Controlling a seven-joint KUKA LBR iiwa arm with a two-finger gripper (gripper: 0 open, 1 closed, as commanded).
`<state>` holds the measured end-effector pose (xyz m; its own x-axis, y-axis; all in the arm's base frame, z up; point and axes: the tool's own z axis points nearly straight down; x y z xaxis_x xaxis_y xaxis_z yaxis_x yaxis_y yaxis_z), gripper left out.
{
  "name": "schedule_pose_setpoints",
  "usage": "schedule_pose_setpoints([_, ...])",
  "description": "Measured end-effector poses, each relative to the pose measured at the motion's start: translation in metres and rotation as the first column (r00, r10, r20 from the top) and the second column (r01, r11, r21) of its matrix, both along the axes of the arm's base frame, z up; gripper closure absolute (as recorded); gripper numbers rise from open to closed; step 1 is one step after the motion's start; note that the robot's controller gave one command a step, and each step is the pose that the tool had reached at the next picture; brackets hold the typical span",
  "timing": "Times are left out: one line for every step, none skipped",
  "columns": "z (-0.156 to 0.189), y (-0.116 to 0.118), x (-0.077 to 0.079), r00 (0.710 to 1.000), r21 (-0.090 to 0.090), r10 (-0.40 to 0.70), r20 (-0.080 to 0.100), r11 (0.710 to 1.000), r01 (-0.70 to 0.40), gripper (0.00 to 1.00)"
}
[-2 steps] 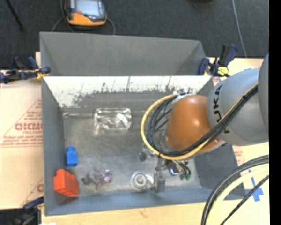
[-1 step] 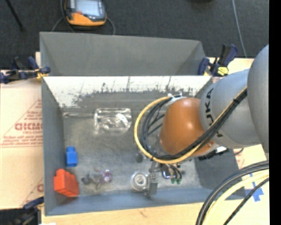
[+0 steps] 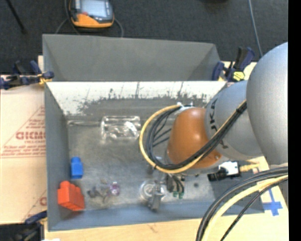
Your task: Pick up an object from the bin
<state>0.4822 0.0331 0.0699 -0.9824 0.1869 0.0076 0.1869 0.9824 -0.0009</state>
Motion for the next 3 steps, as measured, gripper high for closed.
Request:
schedule_pose_setpoints([0.000, -0.002, -0.005, 0.991, -0.001, -0.137, 0.001, 0.991, 0.137, 0.00])
schedule_pose_setpoints([0.002, -0.002, -0.004, 0.991, -0.001, -0.137, 0.005, 0.991, 0.137, 1.00])
schedule_pose_setpoints([0.030, -0.003, -0.003, 0.991, 0.000, -0.135, 0.012, 0.991, 0.135, 1.00])
